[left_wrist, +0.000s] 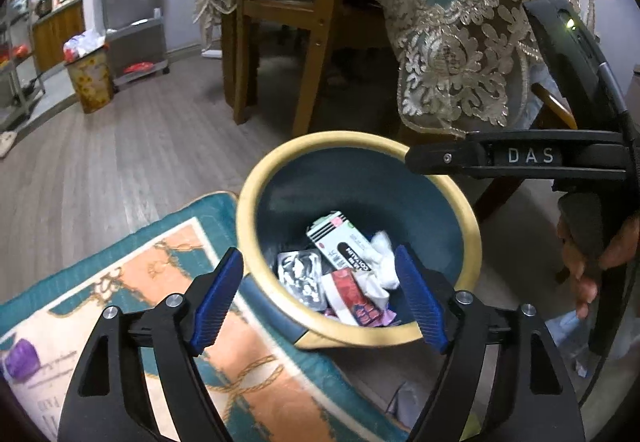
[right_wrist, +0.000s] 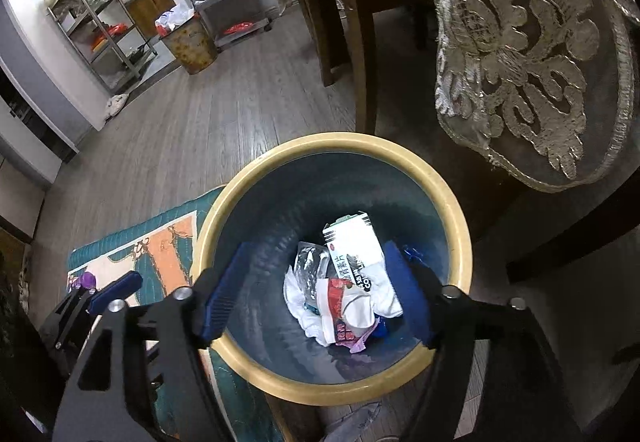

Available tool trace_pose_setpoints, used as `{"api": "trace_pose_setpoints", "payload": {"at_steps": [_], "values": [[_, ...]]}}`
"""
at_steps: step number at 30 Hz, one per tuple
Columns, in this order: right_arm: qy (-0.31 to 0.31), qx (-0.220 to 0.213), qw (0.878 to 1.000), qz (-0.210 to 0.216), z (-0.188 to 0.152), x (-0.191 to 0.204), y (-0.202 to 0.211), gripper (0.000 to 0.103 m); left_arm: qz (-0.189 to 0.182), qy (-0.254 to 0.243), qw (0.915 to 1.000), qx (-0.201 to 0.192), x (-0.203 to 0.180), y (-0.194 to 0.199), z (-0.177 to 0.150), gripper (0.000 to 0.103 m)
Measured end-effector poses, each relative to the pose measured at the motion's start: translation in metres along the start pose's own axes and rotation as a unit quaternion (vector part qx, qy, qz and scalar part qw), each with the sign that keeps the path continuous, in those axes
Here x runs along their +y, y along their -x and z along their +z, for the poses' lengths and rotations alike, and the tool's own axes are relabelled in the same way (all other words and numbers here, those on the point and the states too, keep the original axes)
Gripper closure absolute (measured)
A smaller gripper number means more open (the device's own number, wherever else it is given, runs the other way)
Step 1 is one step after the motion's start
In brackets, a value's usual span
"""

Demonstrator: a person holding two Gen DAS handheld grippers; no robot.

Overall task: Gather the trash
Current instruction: 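Move both grippers back over the mat toward the silver box and spray bottle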

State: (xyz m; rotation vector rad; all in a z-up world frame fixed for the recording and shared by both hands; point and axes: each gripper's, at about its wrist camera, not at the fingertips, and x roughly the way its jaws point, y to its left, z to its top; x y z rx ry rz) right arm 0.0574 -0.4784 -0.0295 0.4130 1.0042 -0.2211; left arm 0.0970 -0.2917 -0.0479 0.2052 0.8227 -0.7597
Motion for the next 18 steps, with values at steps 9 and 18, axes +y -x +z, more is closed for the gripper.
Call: {"api": "trace_pose_setpoints", "payload": {"at_steps": [9,18], "values": [[0.007,-0.003,1.0,0.009,-0.001,0.032,-0.003,0.006,0.031,0.012,0.9994,-0.005,0.03,0.037,-0.006,0.011],[0.06,0.011,0.998,0.011,-0.011,0.087,-0.014,0.006,0.085,0.044,0.9955,-0.001,0.08,0.073,-0.024,0.009]]}}
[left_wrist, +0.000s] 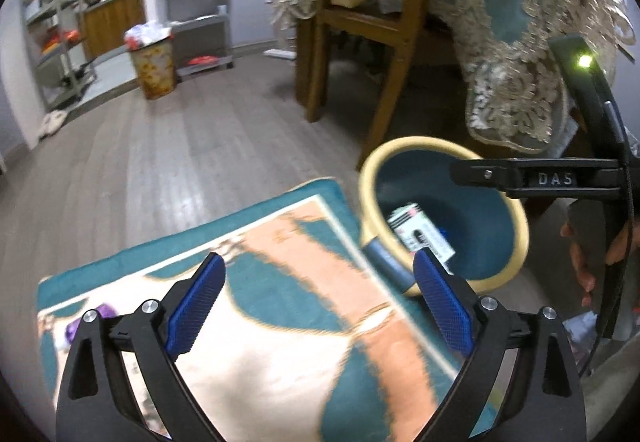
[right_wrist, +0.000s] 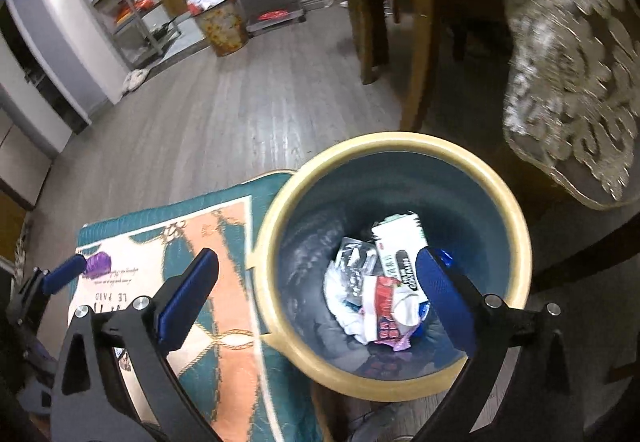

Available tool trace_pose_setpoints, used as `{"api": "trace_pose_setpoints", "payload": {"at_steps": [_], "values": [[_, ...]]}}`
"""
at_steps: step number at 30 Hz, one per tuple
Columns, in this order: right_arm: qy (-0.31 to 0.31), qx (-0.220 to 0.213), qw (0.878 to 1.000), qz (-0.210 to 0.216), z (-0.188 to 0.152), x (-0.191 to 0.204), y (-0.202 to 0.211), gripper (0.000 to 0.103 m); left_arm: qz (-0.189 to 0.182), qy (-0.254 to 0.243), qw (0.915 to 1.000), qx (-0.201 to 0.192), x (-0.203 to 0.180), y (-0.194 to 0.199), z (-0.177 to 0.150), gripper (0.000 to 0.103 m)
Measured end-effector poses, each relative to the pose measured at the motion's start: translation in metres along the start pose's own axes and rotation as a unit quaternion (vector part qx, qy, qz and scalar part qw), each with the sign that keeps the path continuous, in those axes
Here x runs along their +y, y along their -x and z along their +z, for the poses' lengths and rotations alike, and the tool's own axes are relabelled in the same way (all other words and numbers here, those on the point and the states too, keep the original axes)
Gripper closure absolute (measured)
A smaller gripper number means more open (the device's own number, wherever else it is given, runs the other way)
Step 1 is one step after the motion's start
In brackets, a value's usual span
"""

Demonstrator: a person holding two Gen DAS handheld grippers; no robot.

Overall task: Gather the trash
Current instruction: 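Move both grippers back over the mat toward the silver box and spray bottle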

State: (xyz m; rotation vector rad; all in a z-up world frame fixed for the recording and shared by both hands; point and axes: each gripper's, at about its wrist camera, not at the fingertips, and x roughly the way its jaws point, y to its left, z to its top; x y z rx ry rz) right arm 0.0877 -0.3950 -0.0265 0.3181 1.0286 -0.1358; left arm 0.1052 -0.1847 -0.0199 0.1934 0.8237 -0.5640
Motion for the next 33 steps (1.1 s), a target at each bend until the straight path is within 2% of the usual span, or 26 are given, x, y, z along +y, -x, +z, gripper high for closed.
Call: {"api": "trace_pose_setpoints", "payload": {"at_steps": [9,17,23,29,33], "values": [[0.053,0.02,0.998,0.014,-0.01,0.065,-0.016,0.006,0.046,0.028,0.9985,0.004,0.058,0.031,-0.022,0.008],[0.113,0.039,0.992,0.028,-0.027,0.128,-0.033,0.006,0.094,0.067,0.9933,-0.004,0.112,0.067,-0.039,0.008],[0.175,0.064,0.982,0.044,-0.051,0.18,-0.05,0.006,0.128,0.1,0.9868,-0.004,0.158,0.093,-0.06,0.008],[0.236,0.107,0.962,0.085,-0.092,0.234,-0.068,0.006,0.166,0.15,0.9747,-0.003,0.206,0.119,-0.083,0.008],[0.261,0.135,0.949,0.11,-0.121,0.268,-0.079,0.006,0.168,0.184,0.9684,-0.006,0.228,0.129,-0.091,0.008]]}}
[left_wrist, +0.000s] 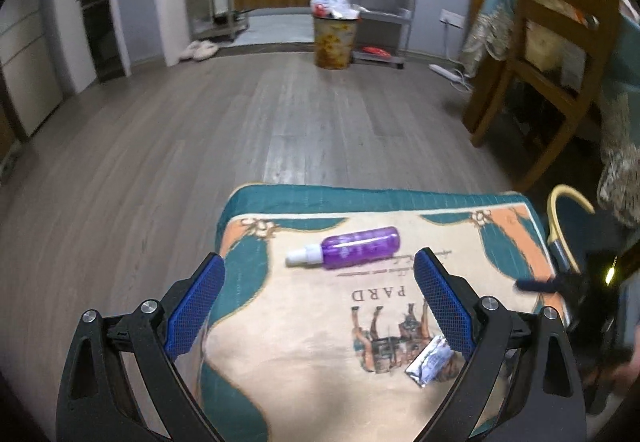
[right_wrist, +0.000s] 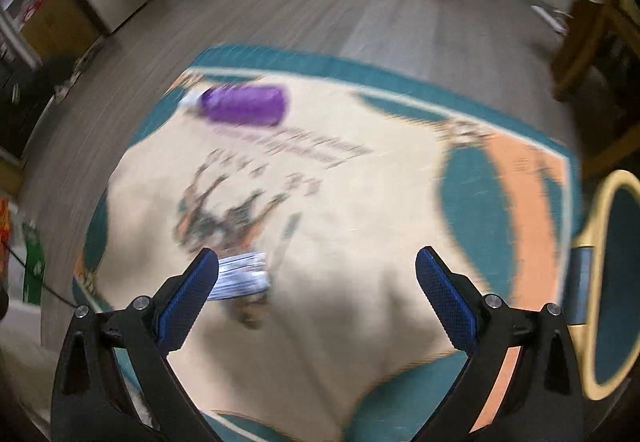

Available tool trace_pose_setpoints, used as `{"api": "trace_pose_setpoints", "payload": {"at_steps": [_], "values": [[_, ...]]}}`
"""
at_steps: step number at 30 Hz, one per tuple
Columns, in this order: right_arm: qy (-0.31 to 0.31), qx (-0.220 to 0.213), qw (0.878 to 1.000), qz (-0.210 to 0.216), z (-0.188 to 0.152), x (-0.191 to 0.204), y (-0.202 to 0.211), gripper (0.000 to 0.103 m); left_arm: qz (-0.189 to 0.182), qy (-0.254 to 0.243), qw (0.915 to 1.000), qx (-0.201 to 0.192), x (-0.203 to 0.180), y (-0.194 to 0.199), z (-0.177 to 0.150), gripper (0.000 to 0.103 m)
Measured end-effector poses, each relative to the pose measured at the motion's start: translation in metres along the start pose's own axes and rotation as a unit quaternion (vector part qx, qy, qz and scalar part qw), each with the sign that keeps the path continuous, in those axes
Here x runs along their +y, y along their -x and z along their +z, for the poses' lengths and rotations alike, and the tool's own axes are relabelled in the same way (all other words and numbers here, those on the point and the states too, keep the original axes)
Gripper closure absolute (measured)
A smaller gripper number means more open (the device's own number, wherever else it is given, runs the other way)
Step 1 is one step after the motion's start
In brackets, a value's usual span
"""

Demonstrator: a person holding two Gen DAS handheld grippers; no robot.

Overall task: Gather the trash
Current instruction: 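Move both grippers back over the mat toward the silver box and spray bottle, then grasp the silver medicine box with the right gripper while the left grasps the purple spray bottle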

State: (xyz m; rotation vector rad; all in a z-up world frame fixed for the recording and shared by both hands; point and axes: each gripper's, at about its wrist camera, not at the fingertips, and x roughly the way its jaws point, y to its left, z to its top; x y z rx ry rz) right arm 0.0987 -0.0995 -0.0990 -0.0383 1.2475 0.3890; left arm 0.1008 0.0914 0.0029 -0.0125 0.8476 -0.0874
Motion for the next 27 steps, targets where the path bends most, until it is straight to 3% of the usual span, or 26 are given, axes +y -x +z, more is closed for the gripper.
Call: {"api": "trace_pose_setpoints", "payload": {"at_steps": [4,8,10,12,17,24,27], "values": [[0.041,0.015,0.999,0.009,-0.005,0.033,-0.017,0.006,0.005,0.014,0.9999,-0.004,0.012,0.003,0.001,0.008],[0.079,0.027,0.996,-0.009,-0.012,0.052,-0.031,0.008,0.001,0.025,0.9997,0.001,0.021,0.004,0.001,0.008],[0.084,0.032,0.996,-0.013,-0.014,0.054,-0.036,0.015,0.001,0.027,0.9996,0.004,0.022,0.001,0.0,0.008],[0.085,0.043,0.995,-0.009,-0.016,0.055,-0.041,0.032,0.002,0.029,0.9995,0.008,0.022,-0.001,0.0,0.008],[0.112,0.04,0.993,-0.022,-0.023,0.057,-0.041,0.045,0.001,0.03,0.9994,0.017,0.021,-0.006,-0.002,0.008],[0.082,0.029,0.996,-0.01,-0.022,0.033,-0.023,0.046,0.009,0.008,0.9995,0.03,0.011,-0.019,-0.004,0.008],[0.055,0.016,0.998,0.002,-0.015,0.014,-0.007,0.046,-0.001,-0.044,0.9982,0.041,0.002,-0.035,0.001,0.008]]}}
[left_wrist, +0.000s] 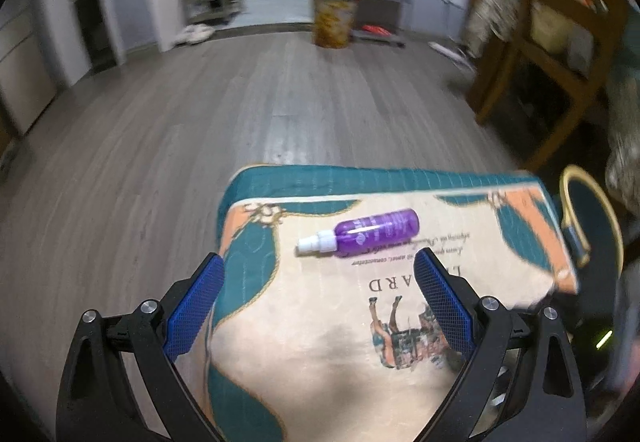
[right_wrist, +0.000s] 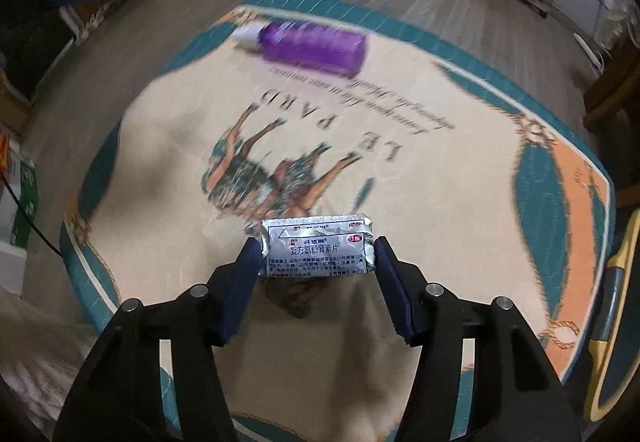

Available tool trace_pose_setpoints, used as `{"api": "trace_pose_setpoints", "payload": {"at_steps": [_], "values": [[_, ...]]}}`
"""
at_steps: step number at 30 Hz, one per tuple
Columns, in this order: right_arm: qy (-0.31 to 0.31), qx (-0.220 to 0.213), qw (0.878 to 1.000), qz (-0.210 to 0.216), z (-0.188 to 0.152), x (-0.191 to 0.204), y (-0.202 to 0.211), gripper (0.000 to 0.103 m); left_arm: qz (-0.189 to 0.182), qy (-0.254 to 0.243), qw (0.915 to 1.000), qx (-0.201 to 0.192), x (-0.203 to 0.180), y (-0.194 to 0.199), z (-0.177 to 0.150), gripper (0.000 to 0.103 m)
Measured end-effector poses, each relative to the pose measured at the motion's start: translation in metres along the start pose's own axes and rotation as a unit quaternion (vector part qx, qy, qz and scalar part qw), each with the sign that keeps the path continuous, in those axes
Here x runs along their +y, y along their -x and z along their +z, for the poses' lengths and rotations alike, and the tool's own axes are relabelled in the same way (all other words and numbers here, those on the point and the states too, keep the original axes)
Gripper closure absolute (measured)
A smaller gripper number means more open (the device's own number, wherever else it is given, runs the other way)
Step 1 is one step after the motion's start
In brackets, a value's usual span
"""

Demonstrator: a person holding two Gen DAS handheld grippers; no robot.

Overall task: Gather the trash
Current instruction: 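Grasp the silver medicine box with the right gripper while the left grasps the purple spray bottle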

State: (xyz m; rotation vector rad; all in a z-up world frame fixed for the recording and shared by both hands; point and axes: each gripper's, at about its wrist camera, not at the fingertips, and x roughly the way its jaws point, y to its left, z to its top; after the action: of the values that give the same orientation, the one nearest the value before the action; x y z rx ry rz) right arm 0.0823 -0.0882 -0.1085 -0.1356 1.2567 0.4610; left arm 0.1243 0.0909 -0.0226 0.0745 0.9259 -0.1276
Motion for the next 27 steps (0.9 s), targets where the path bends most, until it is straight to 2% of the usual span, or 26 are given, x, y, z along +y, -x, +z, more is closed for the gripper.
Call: {"api": "trace_pose_setpoints", "payload": {"at_steps": [3,8,12,14,18,21,24,27], "values": [[-0.029,-0.012,0.999,0.013,0.001,-0.019,0.014,0.046,0.01,-0.042,0.999,0.008,-0.004,-0.02,0.009,0.008],[-0.044,-0.034,0.998,0.013,0.004,-0.045,0.039,0.046,0.002,-0.097,0.9948,0.03,-0.022,-0.059,0.024,0.008],[-0.056,-0.045,0.997,0.015,0.004,-0.069,0.049,0.046,-0.002,-0.172,0.9838,0.051,-0.049,-0.097,0.023,0.008],[-0.064,-0.043,0.997,0.016,0.001,-0.077,0.049,0.046,0.003,-0.194,0.9793,0.059,-0.057,-0.112,0.022,0.008],[-0.076,-0.039,0.996,0.025,-0.003,-0.092,0.051,0.046,-0.02,-0.189,0.9792,0.071,-0.062,-0.129,0.025,0.008],[-0.076,-0.042,0.996,0.034,-0.005,-0.093,0.054,0.046,-0.018,-0.197,0.9768,0.083,-0.063,-0.139,0.022,0.008],[-0.075,-0.044,0.996,0.038,-0.007,-0.093,0.055,0.046,-0.04,-0.177,0.9782,0.1,-0.058,-0.144,0.021,0.009],[-0.075,-0.045,0.995,0.035,-0.008,-0.095,0.057,0.046,-0.07,-0.158,0.9779,0.117,-0.057,-0.145,0.02,0.024]]}}
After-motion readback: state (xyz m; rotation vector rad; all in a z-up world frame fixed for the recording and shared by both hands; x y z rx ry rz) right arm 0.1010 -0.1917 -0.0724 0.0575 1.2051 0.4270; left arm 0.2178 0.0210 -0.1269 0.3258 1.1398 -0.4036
